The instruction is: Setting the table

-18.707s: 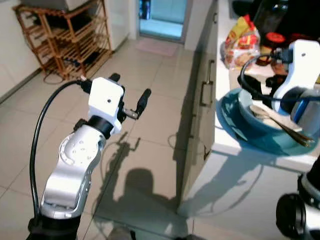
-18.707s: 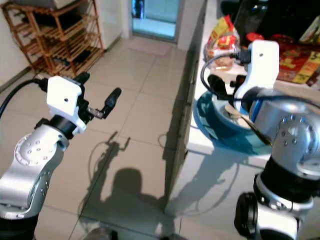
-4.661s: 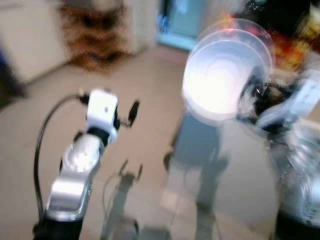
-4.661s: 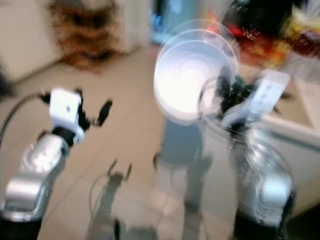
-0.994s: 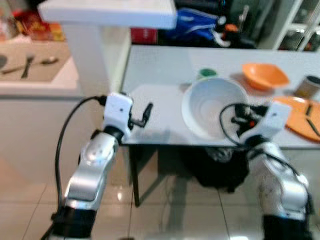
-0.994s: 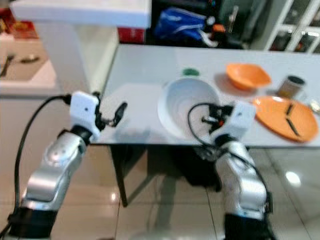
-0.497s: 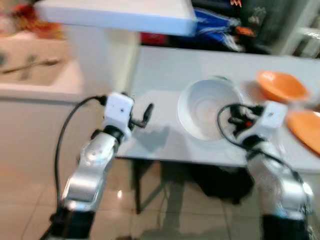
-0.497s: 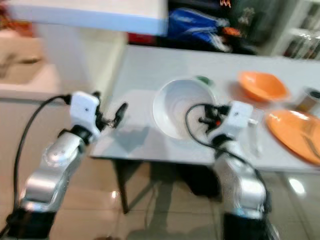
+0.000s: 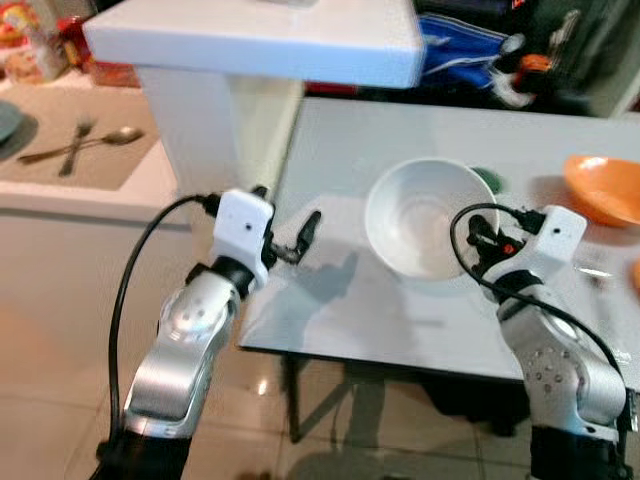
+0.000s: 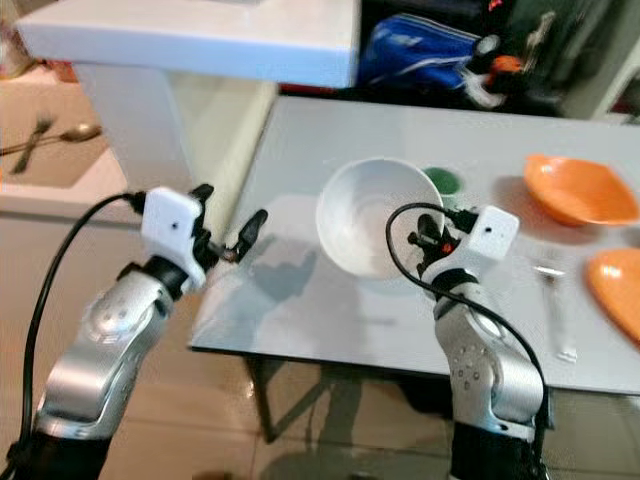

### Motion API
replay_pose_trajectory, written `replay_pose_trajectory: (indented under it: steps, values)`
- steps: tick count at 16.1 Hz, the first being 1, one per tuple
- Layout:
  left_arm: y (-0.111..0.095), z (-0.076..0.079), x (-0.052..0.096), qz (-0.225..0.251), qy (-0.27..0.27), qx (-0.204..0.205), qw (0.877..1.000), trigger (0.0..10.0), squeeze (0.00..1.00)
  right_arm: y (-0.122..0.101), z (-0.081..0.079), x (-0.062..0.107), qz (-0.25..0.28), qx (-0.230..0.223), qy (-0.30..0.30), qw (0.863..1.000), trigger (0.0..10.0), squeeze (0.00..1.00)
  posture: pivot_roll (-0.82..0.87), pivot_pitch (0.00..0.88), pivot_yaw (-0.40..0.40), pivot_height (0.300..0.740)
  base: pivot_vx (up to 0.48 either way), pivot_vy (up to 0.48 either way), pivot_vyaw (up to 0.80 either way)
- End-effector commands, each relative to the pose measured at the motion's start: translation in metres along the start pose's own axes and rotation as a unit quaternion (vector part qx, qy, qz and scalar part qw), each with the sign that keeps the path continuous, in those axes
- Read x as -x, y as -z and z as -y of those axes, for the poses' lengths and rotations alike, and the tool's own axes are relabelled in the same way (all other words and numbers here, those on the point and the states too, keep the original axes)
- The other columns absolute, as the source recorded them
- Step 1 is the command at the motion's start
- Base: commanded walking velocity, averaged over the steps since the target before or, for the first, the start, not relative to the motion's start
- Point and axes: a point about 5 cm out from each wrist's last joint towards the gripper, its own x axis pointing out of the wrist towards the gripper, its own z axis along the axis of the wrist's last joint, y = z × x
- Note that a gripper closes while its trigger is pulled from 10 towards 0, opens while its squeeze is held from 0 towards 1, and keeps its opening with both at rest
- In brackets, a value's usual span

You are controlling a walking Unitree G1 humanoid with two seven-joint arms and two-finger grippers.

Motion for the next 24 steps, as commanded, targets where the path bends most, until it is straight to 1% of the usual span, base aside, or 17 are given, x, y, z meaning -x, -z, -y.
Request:
replay_pose_trajectory:
  steps: [1, 4, 5, 6, 7, 8, 9, 10, 11, 12, 13, 15, 16, 19, 21, 23, 24]
  values:
    - [-0.003, 0.006, 0.007, 0.003, 0.024, 0.007, 1.0, 10.0, 0.0, -0.005, -0.008, 0.004, 0.005, -0.008, -0.028, 1.0, 10.0, 0.0, 0.06, 0.14, -0.017, 0.74, 0.0, 0.0, 0.0]
    - [-0.008, 0.025, 0.023, 0.009, 0.094, 0.024, 0.995, 10.0, 0.0, -0.013, -0.001, 0.0, 0.024, -0.066, -0.008, 0.997, 10.0, 0.0, 0.08, 0.159, -0.03, 0.74, 0.0, 0.0, 0.0]
    - [-0.008, 0.028, 0.024, 0.009, 0.11, 0.023, 0.994, 10.0, 0.0, -0.016, -0.005, -0.007, 0.027, -0.076, -0.014, 0.997, 10.0, 0.0, 0.07, 0.15, -0.032, 0.74, 0.0, 0.0, 0.0]
    - [-0.007, 0.028, 0.024, 0.007, 0.111, 0.024, 0.993, 10.0, 0.0, -0.017, -0.007, -0.014, 0.023, -0.084, -0.016, 0.996, 10.0, 0.0, 0.07, 0.142, -0.025, 0.74, 0.0, 0.0, 0.0]
    - [-0.007, 0.03, 0.023, 0.003, 0.114, 0.033, 0.993, 10.0, 0.0, -0.018, -0.009, -0.021, 0.02, -0.081, -0.021, 0.996, 10.0, 0.0, 0.07, 0.131, -0.025, 0.74, 0.0, 0.0, 0.0]
    - [-0.007, 0.03, 0.022, 0.002, 0.118, 0.026, 0.993, 10.0, 0.0, -0.018, -0.01, -0.028, 0.011, -0.075, -0.021, 0.997, 10.0, 0.0, 0.06, 0.124, -0.028, 0.74, 0.0, 0.0, 0.0]
    - [-0.005, 0.03, 0.02, -0.005, 0.126, 0.014, 0.992, 10.0, 0.0, -0.016, -0.01, -0.04, -0.008, -0.067, -0.019, 0.998, 10.0, 0.0, 0.06, 0.117, -0.032, 0.74, 0.0, 0.0, 0.0]
    - [-0.005, 0.027, 0.019, -0.008, 0.127, -0.006, 0.992, 10.0, 0.0, -0.017, -0.009, -0.057, -0.024, -0.069, -0.008, 0.997, 10.0, 0.0, 0.06, 0.111, -0.038, 0.74, 0.0, 0.0, 0.0]
    - [-0.006, 0.025, 0.017, -0.011, 0.123, -0.015, 0.992, 10.0, 0.0, -0.018, -0.007, -0.068, -0.031, -0.065, 0.006, 0.997, 10.0, 0.0, 0.07, 0.106, -0.047, 0.74, 0.0, 0.0, 0.0]
    - [-0.006, 0.024, 0.017, -0.012, 0.122, -0.019, 0.992, 10.0, 0.0, -0.019, -0.007, -0.074, -0.035, -0.073, 0.01, 0.997, 10.0, 0.0, 0.08, 0.102, -0.051, 0.74, 0.0, 0.0, 0.0]
    - [-0.009, 0.022, 0.017, -0.011, 0.122, -0.029, 0.992, 10.0, 0.0, -0.025, -0.012, -0.093, -0.042, -0.084, 0.013, 0.995, 10.0, 0.0, 0.1, 0.1, -0.058, 0.74, 0.0, 0.0, 0.0]
    - [-0.011, 0.023, 0.017, -0.01, 0.123, -0.034, 0.992, 10.0, 0.0, -0.029, -0.014, -0.102, -0.045, -0.08, 0.015, 0.996, 10.0, 0.0, 0.13, 0.094, -0.069, 0.74, 0.0, 0.0, 0.0]
    - [-0.012, 0.022, 0.016, -0.013, 0.124, -0.043, 0.991, 10.0, 0.0, -0.03, -0.013, -0.111, -0.051, -0.088, 0.032, 0.994, 10.0, 0.0, 0.14, 0.103, -0.07, 0.74, 0.0, 0.0, 0.0]
    - [-0.016, 0.021, 0.019, -0.012, 0.127, -0.045, 0.991, 10.0, 0.0, -0.031, -0.012, -0.115, -0.053, -0.089, 0.052, 0.993, 10.0, 0.0, 0.14, 0.105, -0.069, 0.74, 0.0, 0.0, 0.0]
    - [-0.014, 0.019, 0.016, -0.015, 0.12, -0.051, 0.991, 10.0, 0.0, -0.034, -0.011, -0.117, -0.057, -0.081, 0.072, 0.993, 10.0, 0.0, 0.15, 0.103, -0.075, 0.74, 0.0, 0.0, 0.0]
    - [-0.017, 0.02, 0.015, -0.008, 0.113, -0.038, 0.993, 10.0, 0.0, -0.039, -0.008, -0.117, -0.049, -0.097, 0.072, 0.991, 10.0, 0.0, 0.14, 0.102, -0.066, 0.74, 0.0, 0.0, 0.0]
    - [-0.016, 0.021, 0.015, -0.011, 0.119, -0.039, 0.992, 10.0, 0.0, -0.04, -0.004, -0.117, -0.046, -0.104, 0.076, 0.991, 10.0, 0.0, 0.14, 0.099, -0.061, 0.74, 0.0, 0.0, 0.0]
